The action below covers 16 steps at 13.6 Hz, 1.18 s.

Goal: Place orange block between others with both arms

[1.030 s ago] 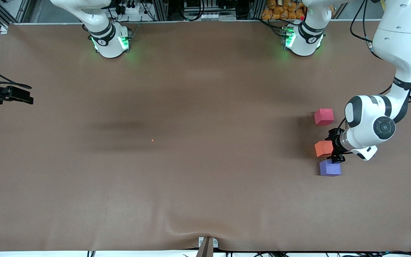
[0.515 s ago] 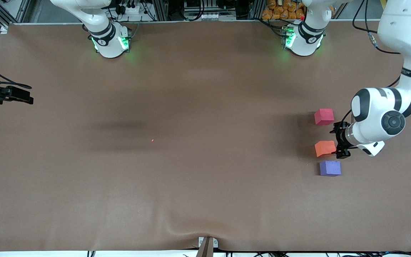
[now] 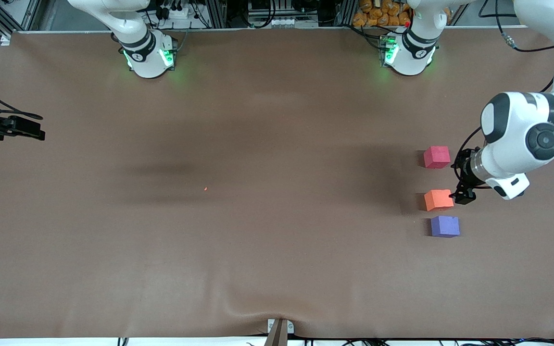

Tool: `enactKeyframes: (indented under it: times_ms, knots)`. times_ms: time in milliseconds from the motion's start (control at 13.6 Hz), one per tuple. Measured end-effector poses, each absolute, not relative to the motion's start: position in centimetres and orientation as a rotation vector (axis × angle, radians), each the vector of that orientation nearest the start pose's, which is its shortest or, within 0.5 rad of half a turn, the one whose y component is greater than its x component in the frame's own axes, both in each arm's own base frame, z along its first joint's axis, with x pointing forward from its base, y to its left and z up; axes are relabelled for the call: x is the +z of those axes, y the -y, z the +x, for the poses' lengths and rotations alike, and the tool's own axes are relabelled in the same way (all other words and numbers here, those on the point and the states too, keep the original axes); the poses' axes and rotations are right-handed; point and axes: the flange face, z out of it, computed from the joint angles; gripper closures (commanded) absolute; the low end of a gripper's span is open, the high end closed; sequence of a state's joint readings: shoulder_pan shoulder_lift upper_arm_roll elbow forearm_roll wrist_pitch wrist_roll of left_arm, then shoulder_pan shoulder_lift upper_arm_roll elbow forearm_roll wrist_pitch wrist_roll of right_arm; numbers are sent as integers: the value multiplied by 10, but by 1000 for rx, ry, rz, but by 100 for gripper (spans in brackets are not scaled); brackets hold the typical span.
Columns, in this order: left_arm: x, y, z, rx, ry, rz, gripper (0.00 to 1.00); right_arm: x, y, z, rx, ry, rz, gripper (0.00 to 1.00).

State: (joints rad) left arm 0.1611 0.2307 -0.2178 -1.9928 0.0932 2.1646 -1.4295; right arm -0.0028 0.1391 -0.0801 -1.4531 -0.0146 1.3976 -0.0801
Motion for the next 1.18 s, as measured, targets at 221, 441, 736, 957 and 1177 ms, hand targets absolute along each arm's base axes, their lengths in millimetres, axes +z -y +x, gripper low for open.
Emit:
enactKeyframes:
  times_ms: [221, 441, 736, 957, 1177]
  knots:
    - [386, 30, 592, -53, 1771, -2568, 0, 587, 46, 575, 308, -7, -3136, 0]
    - [428, 35, 600, -72, 1609, -2671, 0, 587, 46, 575, 308, -7, -3136, 0]
    - [488, 38, 606, -101, 1374, -2797, 0, 587, 47, 575, 310, -8, -3136, 0]
    - [515, 61, 596, -145, 1261, -2850, 0, 588, 46, 575, 307, -5, -3136, 0]
    - [541, 72, 582, -167, 1116, -2896, 0, 594, 45, 570, 332, -3, -3132, 0]
